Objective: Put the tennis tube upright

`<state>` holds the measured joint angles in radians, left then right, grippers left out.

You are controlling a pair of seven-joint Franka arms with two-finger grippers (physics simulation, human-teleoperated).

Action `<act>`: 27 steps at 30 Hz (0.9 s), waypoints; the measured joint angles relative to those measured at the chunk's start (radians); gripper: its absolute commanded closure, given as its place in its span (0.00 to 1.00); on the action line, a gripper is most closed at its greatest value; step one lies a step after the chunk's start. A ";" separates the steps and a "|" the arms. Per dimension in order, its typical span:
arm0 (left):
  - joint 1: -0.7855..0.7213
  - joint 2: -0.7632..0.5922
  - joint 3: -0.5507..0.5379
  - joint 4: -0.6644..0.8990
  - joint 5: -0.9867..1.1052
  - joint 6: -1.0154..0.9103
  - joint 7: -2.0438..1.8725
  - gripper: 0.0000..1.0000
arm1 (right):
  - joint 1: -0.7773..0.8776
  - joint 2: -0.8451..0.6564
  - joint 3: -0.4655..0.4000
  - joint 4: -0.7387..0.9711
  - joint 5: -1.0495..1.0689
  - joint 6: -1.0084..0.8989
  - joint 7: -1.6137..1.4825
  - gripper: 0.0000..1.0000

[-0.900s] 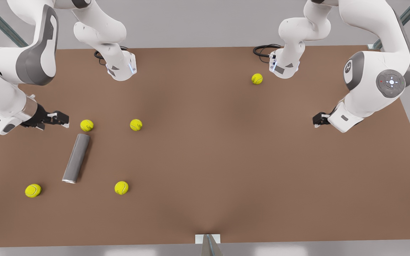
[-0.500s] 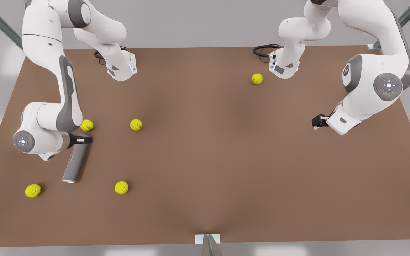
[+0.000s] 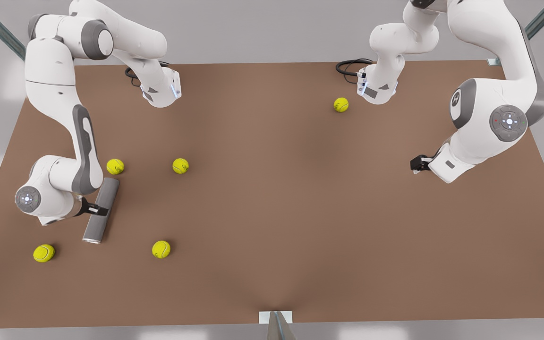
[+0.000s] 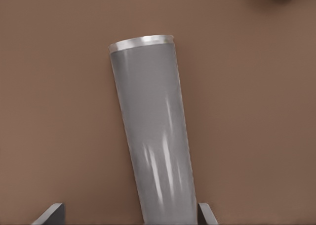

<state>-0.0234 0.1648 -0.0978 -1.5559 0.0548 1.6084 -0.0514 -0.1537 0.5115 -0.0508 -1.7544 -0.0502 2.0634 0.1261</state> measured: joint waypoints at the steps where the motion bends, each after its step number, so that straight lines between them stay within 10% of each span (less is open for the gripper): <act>1: 0.000 0.000 0.000 0.000 0.000 0.000 0.000 0.00 | -0.001 0.002 0.001 -0.006 0.001 0.004 0.004 0.00; 27: -0.001 0.020 -0.002 0.000 -0.001 0.003 0.001 0.00 | -0.029 0.074 0.000 -0.054 0.005 0.069 -0.085 0.00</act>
<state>-0.0244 0.1850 -0.0994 -1.5559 0.0538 1.6110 -0.0504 -0.1828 0.5857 -0.0505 -1.8080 -0.0452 2.1321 0.0406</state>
